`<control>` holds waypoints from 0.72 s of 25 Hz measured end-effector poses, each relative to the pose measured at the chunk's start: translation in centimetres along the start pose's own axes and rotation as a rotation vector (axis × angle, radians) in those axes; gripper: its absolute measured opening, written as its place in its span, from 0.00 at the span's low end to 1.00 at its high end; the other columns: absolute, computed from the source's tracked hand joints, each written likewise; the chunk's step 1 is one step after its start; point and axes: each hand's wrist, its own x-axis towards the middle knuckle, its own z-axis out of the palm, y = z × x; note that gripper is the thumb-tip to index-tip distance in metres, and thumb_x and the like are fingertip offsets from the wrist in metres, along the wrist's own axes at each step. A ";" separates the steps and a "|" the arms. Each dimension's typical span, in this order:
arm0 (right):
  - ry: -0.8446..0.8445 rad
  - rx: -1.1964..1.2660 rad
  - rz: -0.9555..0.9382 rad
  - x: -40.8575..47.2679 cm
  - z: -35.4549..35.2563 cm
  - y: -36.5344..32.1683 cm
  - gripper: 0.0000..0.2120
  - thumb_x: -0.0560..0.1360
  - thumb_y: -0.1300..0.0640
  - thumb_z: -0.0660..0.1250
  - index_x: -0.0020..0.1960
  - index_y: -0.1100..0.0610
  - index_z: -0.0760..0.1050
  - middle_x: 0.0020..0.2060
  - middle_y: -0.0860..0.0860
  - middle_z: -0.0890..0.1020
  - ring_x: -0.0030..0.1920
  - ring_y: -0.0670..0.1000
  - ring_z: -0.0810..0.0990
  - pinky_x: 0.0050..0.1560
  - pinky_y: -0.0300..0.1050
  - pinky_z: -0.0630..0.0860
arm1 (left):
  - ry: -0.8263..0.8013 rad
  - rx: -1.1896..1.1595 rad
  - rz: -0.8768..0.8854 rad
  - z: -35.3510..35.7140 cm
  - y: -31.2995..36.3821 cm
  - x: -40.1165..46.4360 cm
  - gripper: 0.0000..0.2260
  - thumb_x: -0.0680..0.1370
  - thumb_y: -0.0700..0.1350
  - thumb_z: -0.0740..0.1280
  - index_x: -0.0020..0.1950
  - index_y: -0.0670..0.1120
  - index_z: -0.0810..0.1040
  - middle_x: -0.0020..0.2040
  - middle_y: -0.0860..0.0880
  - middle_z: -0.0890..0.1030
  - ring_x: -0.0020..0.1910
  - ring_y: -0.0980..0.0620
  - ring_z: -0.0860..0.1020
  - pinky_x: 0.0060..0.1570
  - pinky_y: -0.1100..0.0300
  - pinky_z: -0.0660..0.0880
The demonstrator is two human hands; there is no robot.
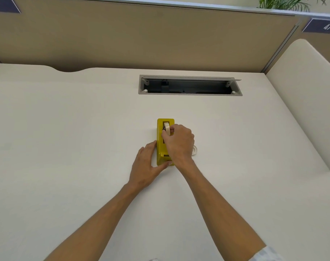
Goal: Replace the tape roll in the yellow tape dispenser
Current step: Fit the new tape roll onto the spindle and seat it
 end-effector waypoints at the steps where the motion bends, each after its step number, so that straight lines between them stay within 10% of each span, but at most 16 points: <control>1: 0.002 -0.010 -0.001 0.1 0.1 0.0 0.10 0.74 0.49 0.67 0.42 0.56 0.80 0.37 0.51 0.82 0.37 0.54 0.79 0.38 0.45 0.70 | 0.006 0.004 -0.001 0.1 -0.1 0.0 0.35 0.68 0.72 0.65 0.71 0.61 0.61 0.62 0.67 0.70 0.58 0.63 0.70 0.54 0.66 0.68; 18: -0.075 -0.091 0.014 1.1 0.3 -0.2 0.11 0.71 0.50 0.68 0.39 0.58 0.77 0.36 0.53 0.80 0.36 0.56 0.78 0.36 0.45 0.71 | 0.019 0.044 0.003 0.3 -0.2 -0.1 0.37 0.69 0.73 0.62 0.72 0.56 0.63 0.67 0.58 0.73 0.60 0.66 0.67 0.60 0.64 0.67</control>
